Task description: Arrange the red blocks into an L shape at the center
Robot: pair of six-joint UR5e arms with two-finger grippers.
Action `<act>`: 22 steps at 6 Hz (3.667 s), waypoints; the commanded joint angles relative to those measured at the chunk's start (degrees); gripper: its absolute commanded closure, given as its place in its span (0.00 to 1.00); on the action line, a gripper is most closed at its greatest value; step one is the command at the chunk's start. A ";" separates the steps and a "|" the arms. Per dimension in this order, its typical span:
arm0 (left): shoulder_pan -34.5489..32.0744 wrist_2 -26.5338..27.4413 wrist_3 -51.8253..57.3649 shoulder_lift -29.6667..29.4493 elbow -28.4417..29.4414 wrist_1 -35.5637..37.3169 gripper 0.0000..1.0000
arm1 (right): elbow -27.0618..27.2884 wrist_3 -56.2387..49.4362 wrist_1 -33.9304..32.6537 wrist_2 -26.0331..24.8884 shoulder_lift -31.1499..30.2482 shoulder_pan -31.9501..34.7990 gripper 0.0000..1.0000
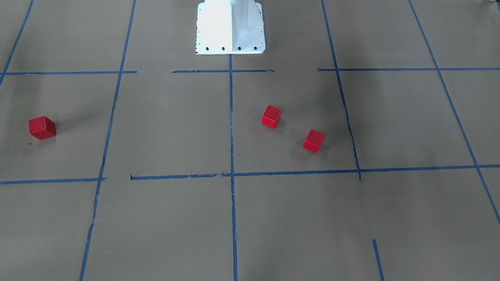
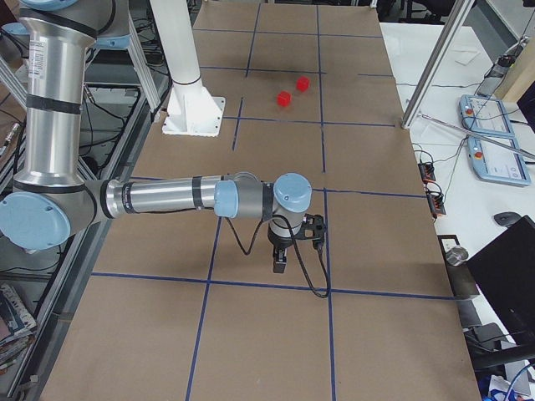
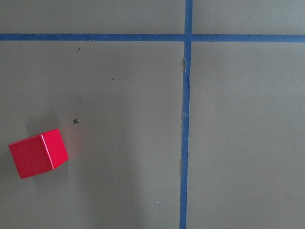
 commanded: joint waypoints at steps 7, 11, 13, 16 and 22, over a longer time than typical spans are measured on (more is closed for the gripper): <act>0.15 -0.15 -0.09 0.29 -1.26 -0.46 0.00 | -5.99 28.65 37.92 -6.68 0.72 -26.40 0.01; 0.06 -0.15 -0.09 0.29 -1.52 -0.46 0.00 | -9.06 28.04 38.00 -6.78 1.16 -28.44 0.04; 0.06 -0.15 -0.09 0.29 -1.52 -0.46 0.00 | -9.94 27.95 38.00 -7.73 1.16 -29.41 0.12; 0.06 -0.15 -0.09 0.29 -1.52 -0.46 0.00 | -6.72 28.74 37.92 -7.57 3.52 -29.76 1.00; 0.41 -0.15 -0.09 0.02 -2.05 -0.72 0.00 | -2.03 75.66 21.24 -20.70 35.17 -55.91 1.00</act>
